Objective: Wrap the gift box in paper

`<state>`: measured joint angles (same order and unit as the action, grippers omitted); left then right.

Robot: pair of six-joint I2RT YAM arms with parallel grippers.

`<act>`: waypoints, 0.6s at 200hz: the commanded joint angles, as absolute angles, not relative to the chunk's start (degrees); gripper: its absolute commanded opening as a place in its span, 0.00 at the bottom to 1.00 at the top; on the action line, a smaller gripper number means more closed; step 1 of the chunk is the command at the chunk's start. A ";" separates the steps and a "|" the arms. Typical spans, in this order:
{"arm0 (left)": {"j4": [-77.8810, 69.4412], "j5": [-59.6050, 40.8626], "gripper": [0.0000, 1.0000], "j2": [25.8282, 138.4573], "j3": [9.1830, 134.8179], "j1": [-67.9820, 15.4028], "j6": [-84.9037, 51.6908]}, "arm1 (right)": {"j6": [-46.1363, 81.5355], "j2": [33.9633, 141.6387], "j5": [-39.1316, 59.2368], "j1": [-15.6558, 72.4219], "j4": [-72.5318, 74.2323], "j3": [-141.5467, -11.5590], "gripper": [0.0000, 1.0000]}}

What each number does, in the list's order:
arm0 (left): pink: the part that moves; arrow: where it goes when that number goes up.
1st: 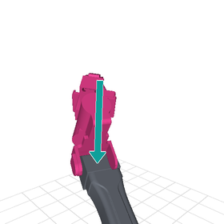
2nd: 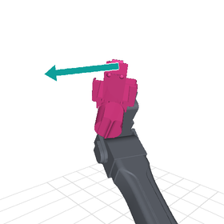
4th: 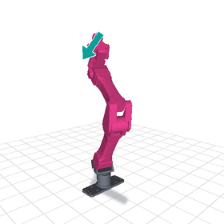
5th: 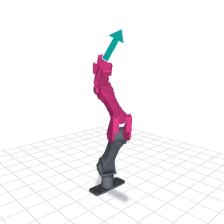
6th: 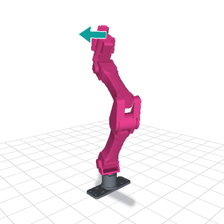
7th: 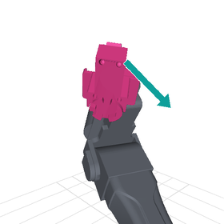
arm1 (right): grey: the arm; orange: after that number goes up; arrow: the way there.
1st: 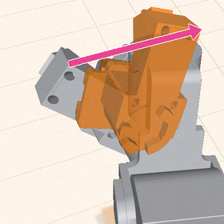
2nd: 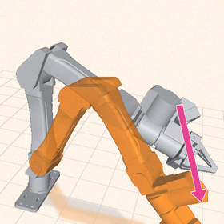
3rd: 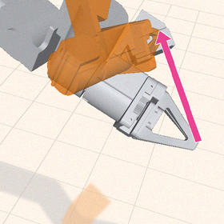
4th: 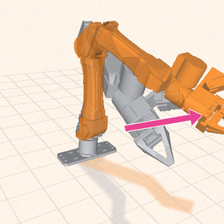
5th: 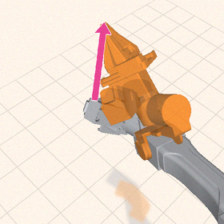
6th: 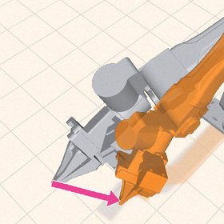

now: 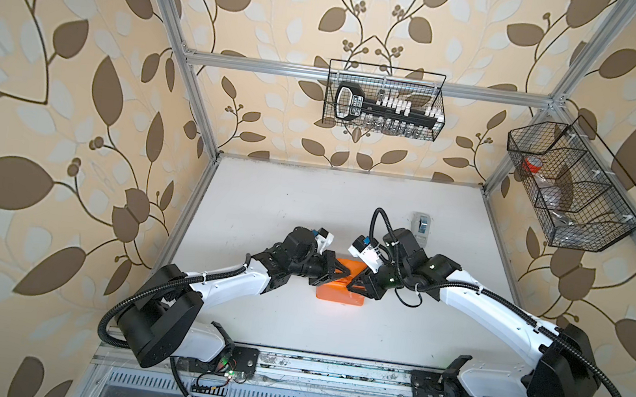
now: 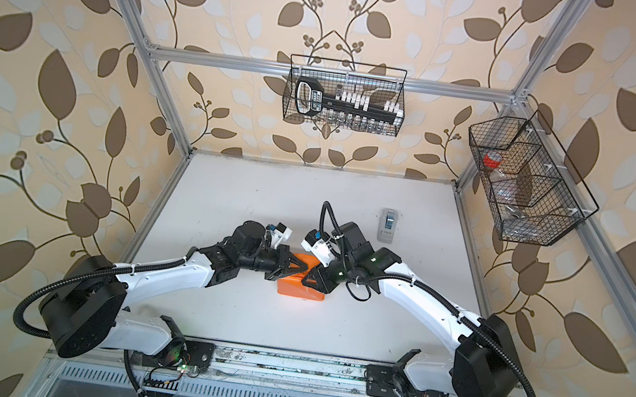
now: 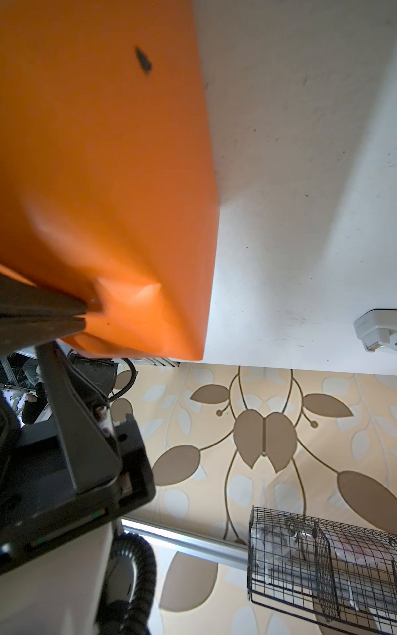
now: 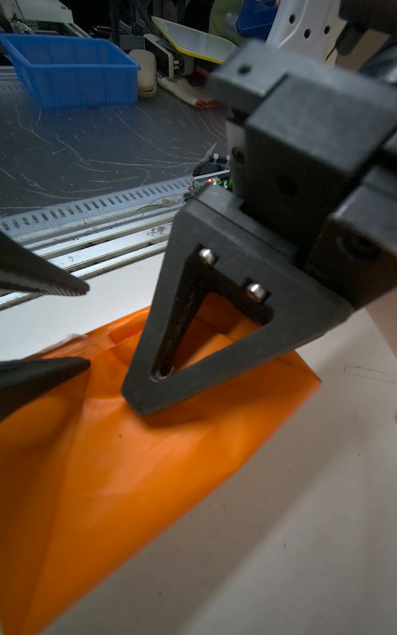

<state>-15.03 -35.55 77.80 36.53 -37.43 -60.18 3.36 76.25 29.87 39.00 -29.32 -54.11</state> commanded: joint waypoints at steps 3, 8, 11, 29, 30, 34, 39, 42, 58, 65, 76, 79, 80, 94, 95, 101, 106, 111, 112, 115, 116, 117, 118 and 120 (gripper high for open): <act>-5.00 -32.96 0.00 80.34 33.48 -37.99 -59.50 | 1.16 76.57 30.82 39.39 -32.28 -54.37 0.27; -5.01 -32.96 0.00 80.40 33.48 -37.99 -59.50 | 1.16 76.48 30.82 39.38 -32.26 -54.31 0.27; -5.01 -32.88 0.00 80.41 33.43 -37.99 -59.50 | 1.19 76.47 30.82 39.38 -32.26 -54.30 0.26; -5.10 -32.95 0.00 80.51 33.46 -38.02 -59.59 | 1.17 76.54 30.50 39.44 -32.35 -54.43 0.24; -5.10 -32.95 0.00 80.55 33.43 -38.04 -59.59 | 1.15 76.64 30.50 39.45 -32.30 -54.42 0.24; -5.10 -32.90 0.00 80.51 33.46 -38.04 -59.59 | 1.15 76.56 30.51 39.46 -32.26 -54.40 0.22; -5.10 -32.87 0.00 80.43 33.40 -37.99 -59.59 | 1.08 76.63 30.47 39.45 -32.26 -54.40 0.20; -5.10 -32.87 0.00 80.42 33.45 -38.02 -59.66 | 1.06 76.64 30.47 39.50 -32.26 -54.39 0.19; -4.92 -32.72 0.00 80.17 33.32 -38.08 -59.68 | 1.05 76.81 30.34 39.72 -32.17 -54.49 0.12; -4.88 -32.70 0.00 80.18 33.33 -38.03 -59.68 | 1.05 76.89 30.29 40.00 -32.09 -54.45 0.08; -4.83 -32.70 0.00 80.09 33.45 -37.98 -59.68 | 1.21 76.90 30.40 40.28 -31.91 -54.39 0.01; -4.83 -32.70 0.00 80.15 33.47 -37.99 -59.68 | 1.27 76.82 30.47 40.42 -31.84 -54.39 0.00; -4.83 -32.70 0.00 80.15 33.48 -38.07 -59.68 | 1.25 76.77 30.49 40.43 -31.83 -54.35 0.00; -4.83 -32.61 0.00 80.11 33.32 -38.13 -59.68 | 1.58 76.10 30.50 41.32 -31.06 -53.94 0.00; -4.83 -32.61 0.00 80.09 33.31 -38.09 -59.68 | 1.62 76.02 30.50 41.36 -31.04 -53.95 0.00; -4.83 -32.59 0.00 80.12 33.34 -38.11 -59.68 | 1.80 75.53 30.64 41.86 -30.87 -53.83 0.00; -4.83 -32.48 0.00 79.99 33.23 -38.14 -59.68 | 1.96 75.23 31.12 42.23 -30.58 -53.61 0.00; -4.83 -32.43 0.00 80.05 33.23 -38.18 -59.76 | 2.22 74.64 31.55 42.58 -30.34 -53.39 0.00; -4.83 -32.43 0.00 80.06 33.23 -38.16 -59.76 | 2.25 74.59 31.64 42.65 -30.20 -53.32 0.00; -4.90 -32.41 0.00 80.07 33.23 -38.15 -59.77 | 2.44 74.23 31.98 42.89 -29.93 -53.10 0.00; -4.91 -32.38 0.00 80.02 33.23 -38.15 -59.77 | 2.49 74.16 32.12 42.98 -29.86 -53.05 0.00; -4.92 -32.36 0.00 80.05 33.18 -38.15 -59.77 | 2.56 74.08 32.28 43.02 -29.79 -52.98 0.00; -4.92 -32.35 0.00 80.01 33.20 -38.14 -59.77 | 2.60 73.96 32.35 43.13 -29.75 -52.90 0.00; -4.86 -32.35 0.00 79.99 33.22 -38.14 -59.77 | 2.72 73.75 32.50 43.32 -29.67 -52.80 0.00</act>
